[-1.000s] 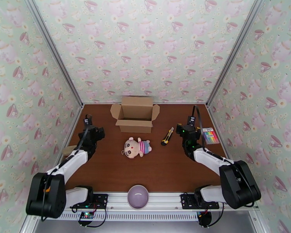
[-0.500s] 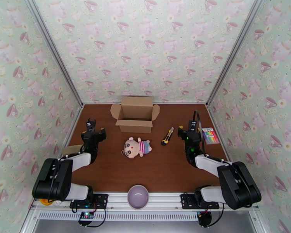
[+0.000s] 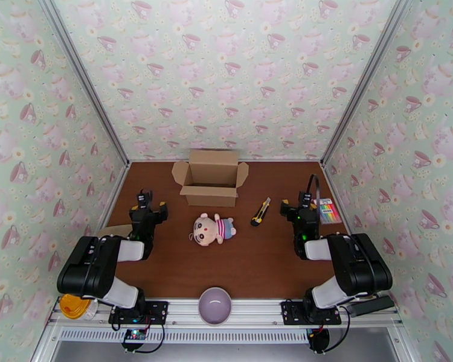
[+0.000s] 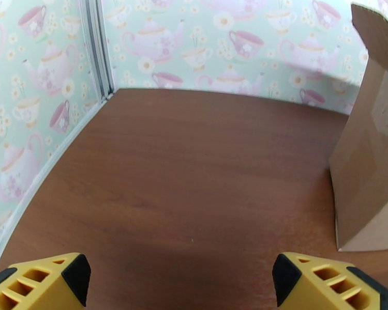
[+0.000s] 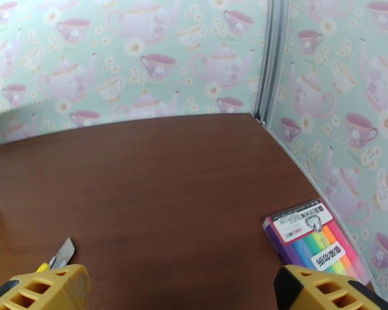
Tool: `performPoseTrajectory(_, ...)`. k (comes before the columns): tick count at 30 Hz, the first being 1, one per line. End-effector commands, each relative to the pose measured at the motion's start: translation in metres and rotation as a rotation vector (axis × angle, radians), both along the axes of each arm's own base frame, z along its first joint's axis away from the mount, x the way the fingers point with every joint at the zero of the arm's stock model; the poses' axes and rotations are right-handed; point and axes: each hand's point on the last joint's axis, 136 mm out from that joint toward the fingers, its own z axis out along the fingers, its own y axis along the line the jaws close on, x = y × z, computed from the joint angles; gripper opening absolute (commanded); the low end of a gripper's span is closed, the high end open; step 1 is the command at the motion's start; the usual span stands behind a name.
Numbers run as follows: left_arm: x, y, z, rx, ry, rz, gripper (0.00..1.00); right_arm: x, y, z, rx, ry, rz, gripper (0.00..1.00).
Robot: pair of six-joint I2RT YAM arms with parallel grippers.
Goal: Unpack the express box
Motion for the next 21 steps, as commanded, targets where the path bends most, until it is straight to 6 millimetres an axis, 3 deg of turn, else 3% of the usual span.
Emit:
performPoseTrajectory(1,0.003,-0.0005,0.0073,0.008,-0.033,-0.012,1.0,0.0041,0.0068,0.0034,0.031,-0.006,0.035,1.0)
performPoseTrajectory(21,0.0045,-0.0028,0.0071,0.02,-0.024,-0.012,1.0,0.0037,0.0075,0.0029,0.029,-0.005,0.039,1.0)
